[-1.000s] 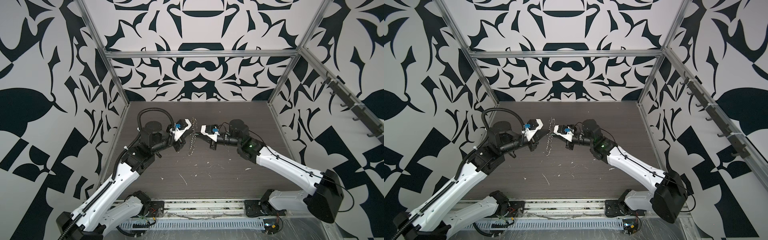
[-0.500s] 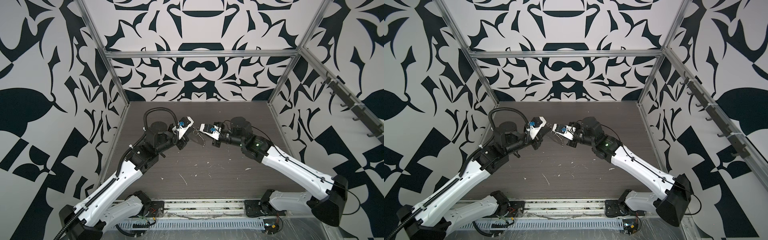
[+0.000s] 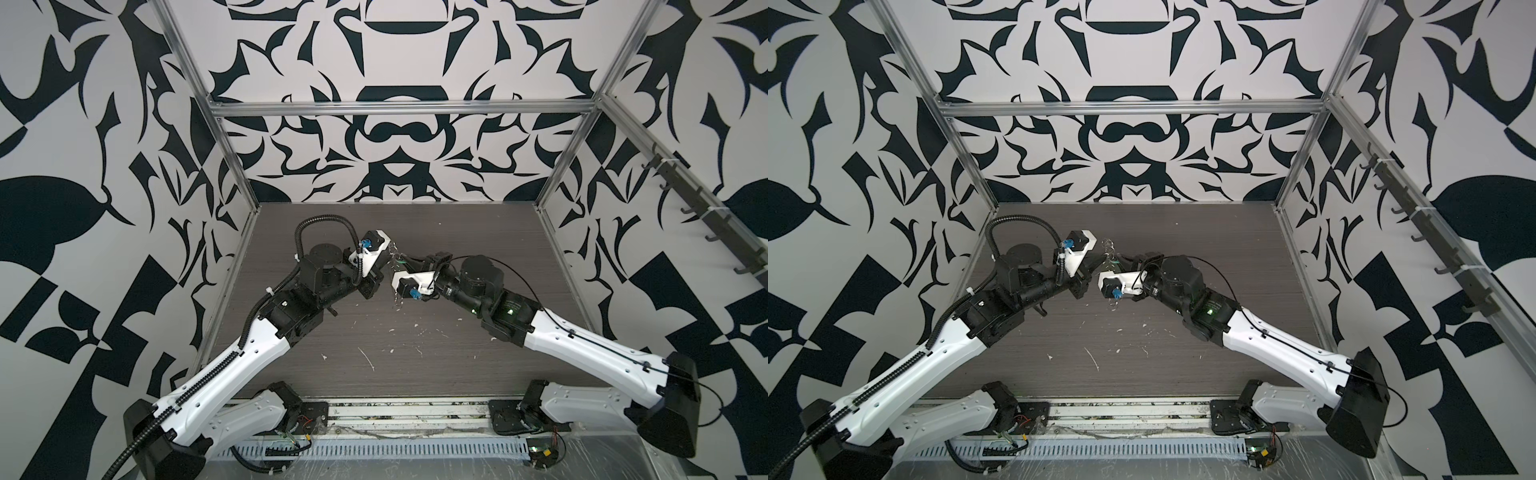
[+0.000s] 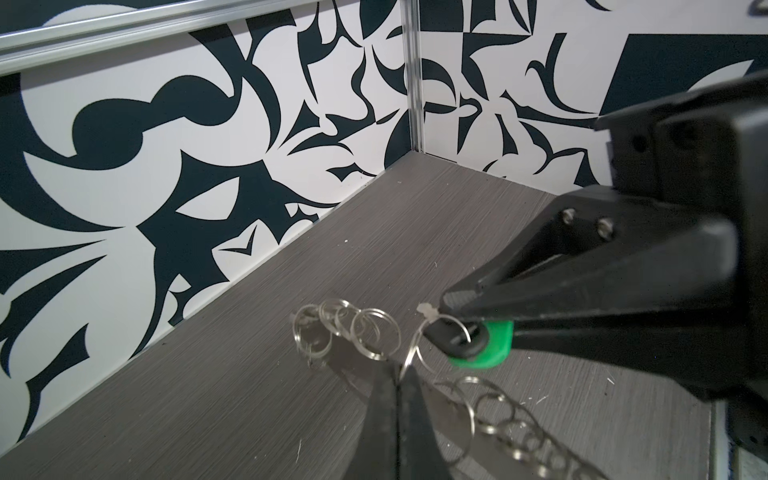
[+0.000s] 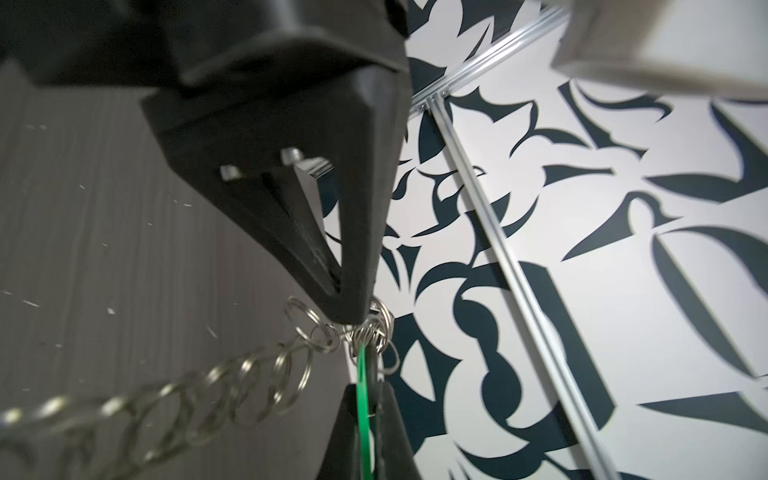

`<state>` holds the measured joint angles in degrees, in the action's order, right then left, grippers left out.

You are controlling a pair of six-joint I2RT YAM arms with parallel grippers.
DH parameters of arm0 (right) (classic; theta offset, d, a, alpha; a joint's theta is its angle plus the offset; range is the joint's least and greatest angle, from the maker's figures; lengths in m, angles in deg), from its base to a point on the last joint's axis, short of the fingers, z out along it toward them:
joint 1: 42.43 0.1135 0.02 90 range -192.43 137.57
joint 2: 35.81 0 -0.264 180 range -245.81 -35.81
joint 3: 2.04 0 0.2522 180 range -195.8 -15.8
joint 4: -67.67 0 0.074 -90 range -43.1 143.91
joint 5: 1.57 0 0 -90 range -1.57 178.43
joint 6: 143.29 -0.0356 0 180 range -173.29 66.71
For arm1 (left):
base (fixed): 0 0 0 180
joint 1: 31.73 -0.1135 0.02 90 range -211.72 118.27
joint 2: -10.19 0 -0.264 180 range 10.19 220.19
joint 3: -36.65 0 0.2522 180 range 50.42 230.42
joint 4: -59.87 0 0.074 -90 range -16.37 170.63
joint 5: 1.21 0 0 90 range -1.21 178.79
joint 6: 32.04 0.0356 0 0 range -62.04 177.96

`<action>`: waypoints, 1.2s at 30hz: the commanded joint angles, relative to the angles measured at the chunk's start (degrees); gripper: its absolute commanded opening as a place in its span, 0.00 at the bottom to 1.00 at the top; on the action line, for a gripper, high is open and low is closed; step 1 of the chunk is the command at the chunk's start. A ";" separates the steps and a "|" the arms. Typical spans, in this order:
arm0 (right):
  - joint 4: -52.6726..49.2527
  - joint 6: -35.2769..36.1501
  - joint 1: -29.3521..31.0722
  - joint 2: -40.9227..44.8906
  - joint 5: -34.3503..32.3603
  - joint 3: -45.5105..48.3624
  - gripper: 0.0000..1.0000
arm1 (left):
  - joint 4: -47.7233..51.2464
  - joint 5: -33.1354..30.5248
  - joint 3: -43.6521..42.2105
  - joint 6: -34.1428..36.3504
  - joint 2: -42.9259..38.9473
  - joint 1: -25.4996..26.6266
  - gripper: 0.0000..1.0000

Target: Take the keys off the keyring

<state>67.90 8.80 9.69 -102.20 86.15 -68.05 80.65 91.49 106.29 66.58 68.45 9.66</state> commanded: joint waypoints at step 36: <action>18.29 39.08 9.03 -0.27 -0.93 6.91 0.00 | -31.82 3.03 -6.03 2.89 1.02 -0.69 0.00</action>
<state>91.71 46.37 14.68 -102.48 75.22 -60.22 58.23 94.51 97.59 69.86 68.12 9.33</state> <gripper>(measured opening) 0.064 0.042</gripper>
